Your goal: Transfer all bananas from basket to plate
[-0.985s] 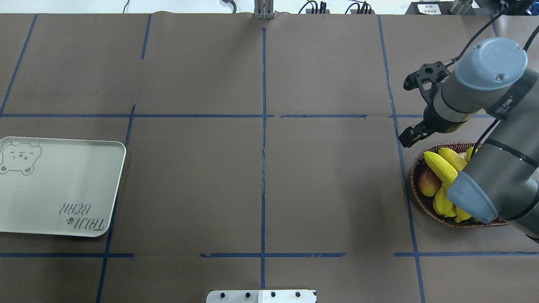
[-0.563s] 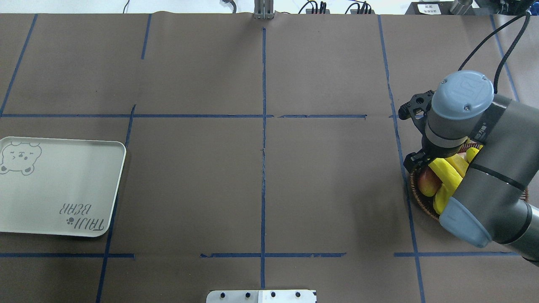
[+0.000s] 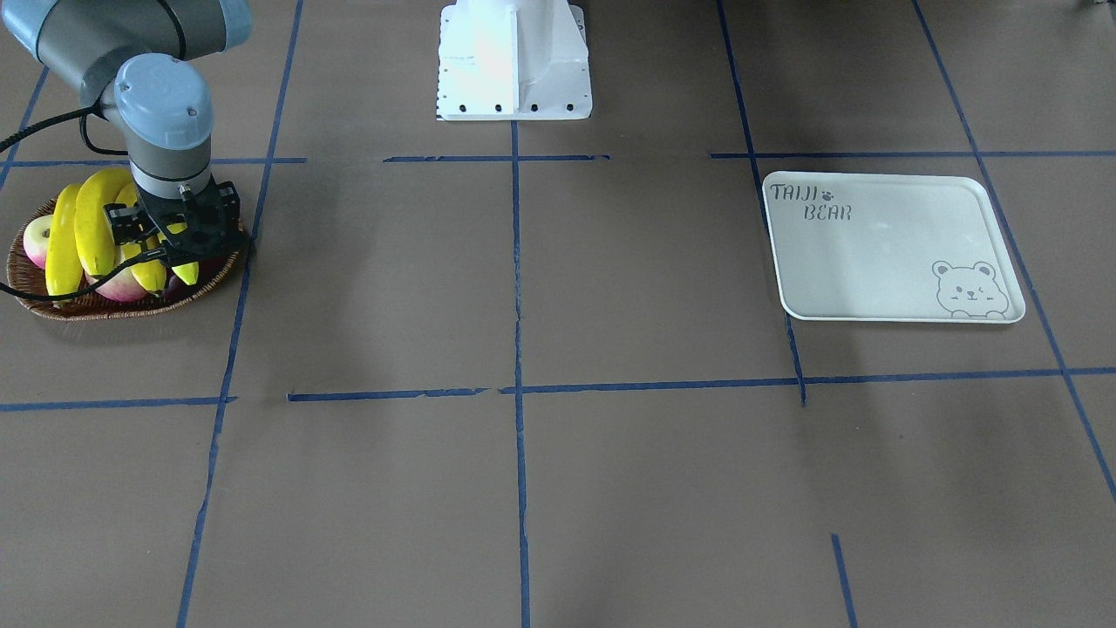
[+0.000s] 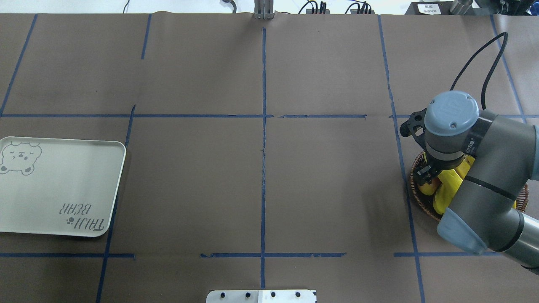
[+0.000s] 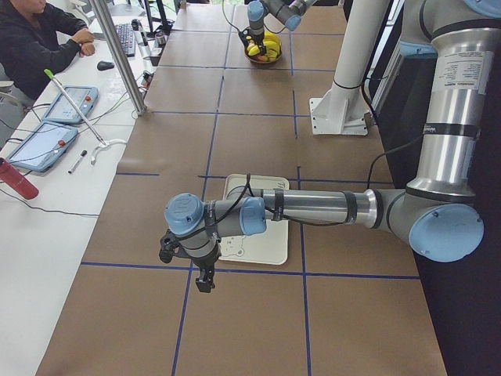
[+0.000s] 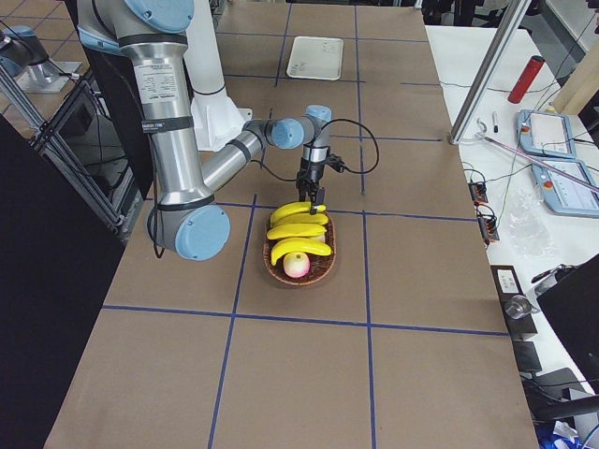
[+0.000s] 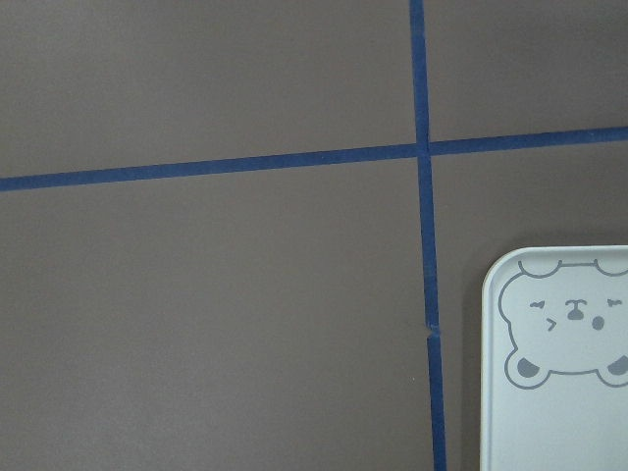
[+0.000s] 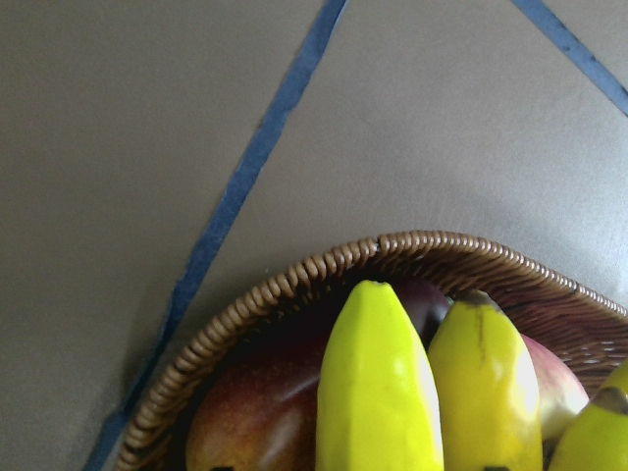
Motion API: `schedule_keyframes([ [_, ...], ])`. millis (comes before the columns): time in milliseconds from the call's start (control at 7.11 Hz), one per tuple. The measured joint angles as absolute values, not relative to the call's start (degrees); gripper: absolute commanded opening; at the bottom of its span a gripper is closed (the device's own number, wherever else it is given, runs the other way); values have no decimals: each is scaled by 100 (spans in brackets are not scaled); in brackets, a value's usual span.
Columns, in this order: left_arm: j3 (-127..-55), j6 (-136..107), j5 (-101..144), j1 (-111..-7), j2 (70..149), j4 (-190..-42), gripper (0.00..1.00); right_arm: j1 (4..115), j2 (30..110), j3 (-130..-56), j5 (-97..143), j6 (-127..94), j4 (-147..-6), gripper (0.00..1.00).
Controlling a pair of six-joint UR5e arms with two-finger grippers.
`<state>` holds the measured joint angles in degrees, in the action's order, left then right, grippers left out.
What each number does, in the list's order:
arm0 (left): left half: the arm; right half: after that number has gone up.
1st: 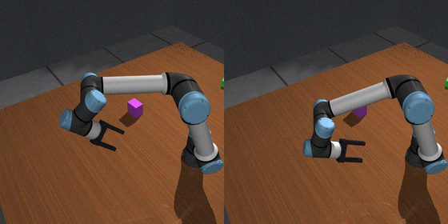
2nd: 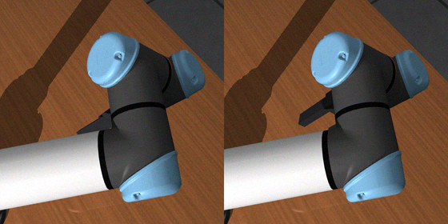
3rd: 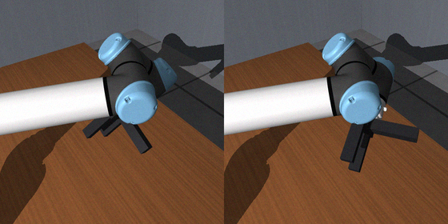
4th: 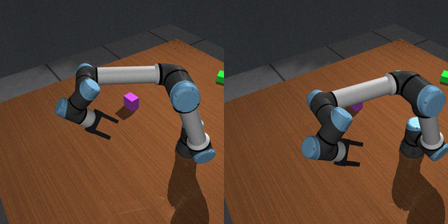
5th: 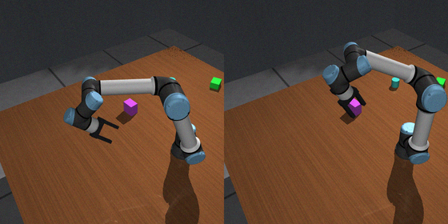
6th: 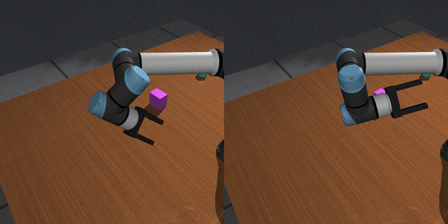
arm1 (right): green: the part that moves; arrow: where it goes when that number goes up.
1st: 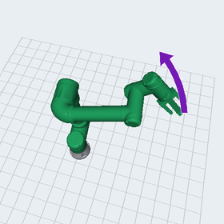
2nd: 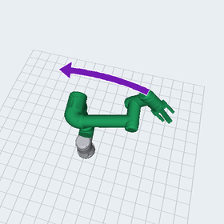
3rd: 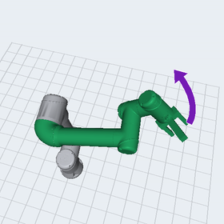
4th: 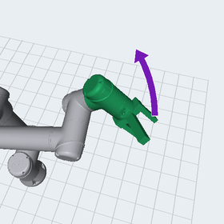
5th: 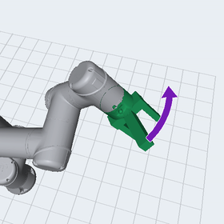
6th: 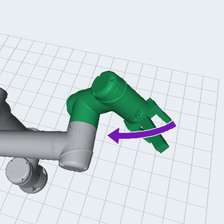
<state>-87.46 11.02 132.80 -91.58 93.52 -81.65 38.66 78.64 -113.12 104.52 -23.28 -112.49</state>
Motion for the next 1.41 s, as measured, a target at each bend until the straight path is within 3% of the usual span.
schedule_keyframes([
  [141,-8774,1098,13280,-9158,9352,-8163,100,3893,7839,-11327,10453,-2254,-11332,3],
  [281,-8808,1093,13280,-9158,9352,-8159,100,3978,7813,-11374,10457,-2130,-11444,0],
  [704,-8841,1084,13327,-9158,9353,-8149,100,4367,7655,-11703,10514,-1808,-11979,0],
  [1407,-8874,1002,13408,-9158,9393,-8152,100,5231,6712,-12056,12223,-1843,-12810,0],
])
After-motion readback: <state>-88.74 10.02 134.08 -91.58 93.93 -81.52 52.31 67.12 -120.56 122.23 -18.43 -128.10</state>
